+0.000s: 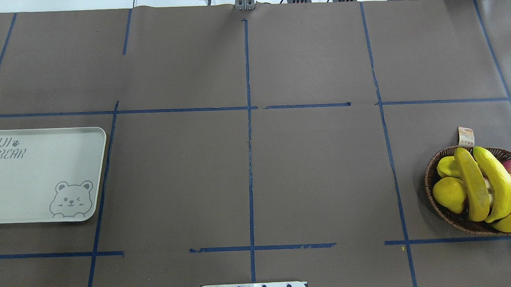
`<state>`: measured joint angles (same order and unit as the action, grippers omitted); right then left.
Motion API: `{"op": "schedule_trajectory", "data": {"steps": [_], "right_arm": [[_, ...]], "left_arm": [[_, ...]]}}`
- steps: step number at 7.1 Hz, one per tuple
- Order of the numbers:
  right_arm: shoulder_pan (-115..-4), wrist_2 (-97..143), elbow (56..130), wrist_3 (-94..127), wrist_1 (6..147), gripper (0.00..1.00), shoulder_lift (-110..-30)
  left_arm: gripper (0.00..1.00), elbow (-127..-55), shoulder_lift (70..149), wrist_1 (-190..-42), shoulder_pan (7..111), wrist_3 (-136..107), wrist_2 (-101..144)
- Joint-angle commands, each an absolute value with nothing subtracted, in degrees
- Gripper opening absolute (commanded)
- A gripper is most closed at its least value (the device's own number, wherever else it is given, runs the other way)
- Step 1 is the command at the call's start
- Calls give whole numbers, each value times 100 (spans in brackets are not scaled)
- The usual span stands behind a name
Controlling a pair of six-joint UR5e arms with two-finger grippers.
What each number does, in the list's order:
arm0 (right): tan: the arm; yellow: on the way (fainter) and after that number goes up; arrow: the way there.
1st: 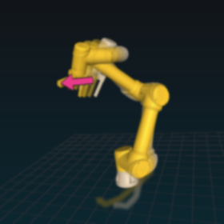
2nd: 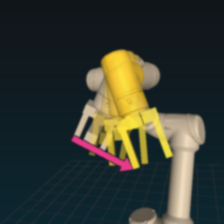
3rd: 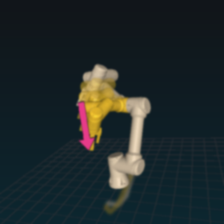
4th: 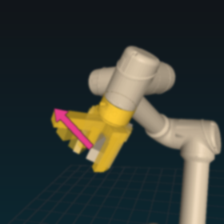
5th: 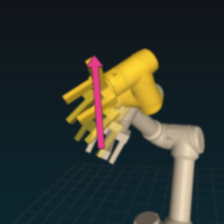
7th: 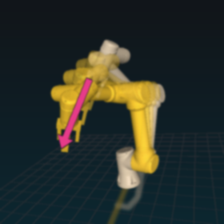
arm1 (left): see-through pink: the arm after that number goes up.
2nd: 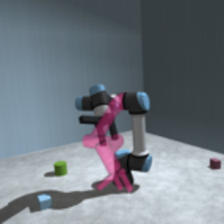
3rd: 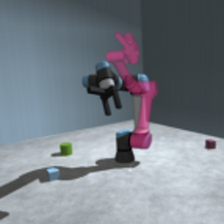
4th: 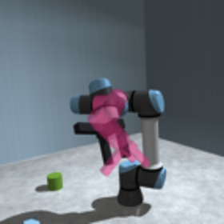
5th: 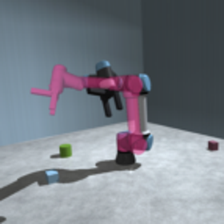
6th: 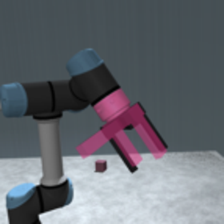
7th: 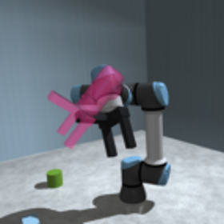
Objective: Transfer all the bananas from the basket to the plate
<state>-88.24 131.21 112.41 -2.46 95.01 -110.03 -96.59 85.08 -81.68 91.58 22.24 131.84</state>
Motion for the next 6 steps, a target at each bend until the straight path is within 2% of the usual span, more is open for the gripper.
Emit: {"op": "schedule_trajectory", "data": {"steps": [1, 3, 4, 6], "right_arm": [[-8824, 13139, 11241, -237, 9492, 100, -11004], [-8815, 13481, 11415, -72, 9492, 100, -10978], [-8615, 13474, 11756, 887, 9431, 99, -10978], [-8219, 13439, 11883, 2629, 8766, 98, -11056]], "left_arm": [[100, -9659, 8508, -8165, 9158, 2224, 13184], [100, -9659, 8499, -8165, 9158, 2224, 13184], [100, -9659, 8499, -8165, 9150, 2224, 13192], [100, -9659, 8499, -8165, 9158, 2224, 13192]]}}
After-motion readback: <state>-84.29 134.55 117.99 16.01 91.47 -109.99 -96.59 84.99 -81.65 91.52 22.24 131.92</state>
